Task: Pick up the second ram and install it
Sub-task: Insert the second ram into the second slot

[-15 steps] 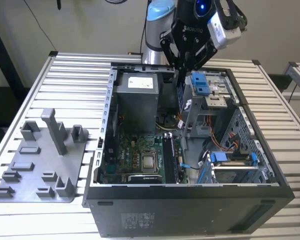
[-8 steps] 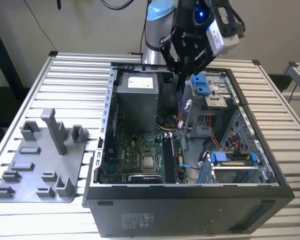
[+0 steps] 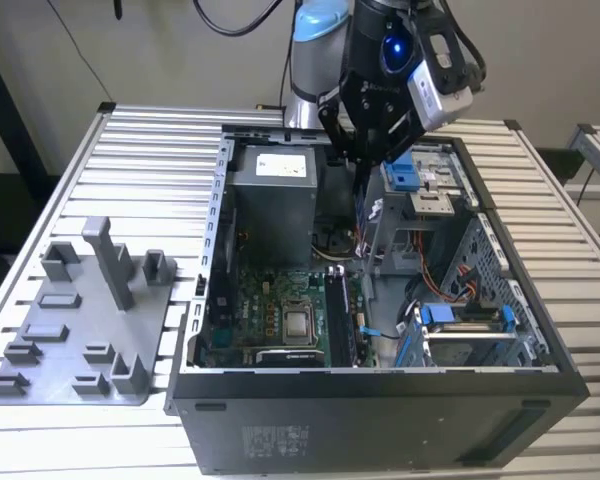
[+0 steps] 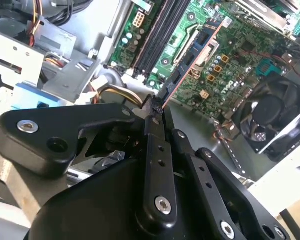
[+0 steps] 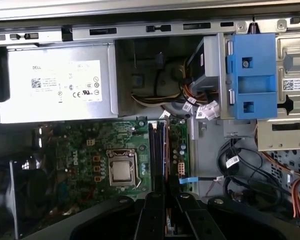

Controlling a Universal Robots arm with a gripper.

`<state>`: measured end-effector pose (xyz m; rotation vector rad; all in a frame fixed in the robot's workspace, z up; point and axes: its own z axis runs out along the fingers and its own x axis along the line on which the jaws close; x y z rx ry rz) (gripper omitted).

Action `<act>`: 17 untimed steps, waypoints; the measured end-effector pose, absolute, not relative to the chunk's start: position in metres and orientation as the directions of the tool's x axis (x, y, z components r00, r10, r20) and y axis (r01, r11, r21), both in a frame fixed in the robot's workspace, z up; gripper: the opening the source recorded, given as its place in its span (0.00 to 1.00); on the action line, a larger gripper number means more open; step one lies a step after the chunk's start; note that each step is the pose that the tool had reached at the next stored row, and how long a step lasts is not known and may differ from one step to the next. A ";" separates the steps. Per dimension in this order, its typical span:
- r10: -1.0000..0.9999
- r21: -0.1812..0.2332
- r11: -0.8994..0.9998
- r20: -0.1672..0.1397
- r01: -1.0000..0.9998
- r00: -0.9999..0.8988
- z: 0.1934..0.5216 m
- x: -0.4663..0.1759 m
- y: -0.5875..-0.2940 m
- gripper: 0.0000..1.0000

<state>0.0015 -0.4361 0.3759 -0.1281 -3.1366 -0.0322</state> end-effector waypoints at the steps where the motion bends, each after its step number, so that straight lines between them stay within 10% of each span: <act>1: 0.082 0.021 0.996 -0.004 0.081 -0.997 0.375 0.001 -0.436 0.14; 17: 0.081 0.021 0.996 -0.012 0.081 -0.997 0.370 0.000 -0.436 0.14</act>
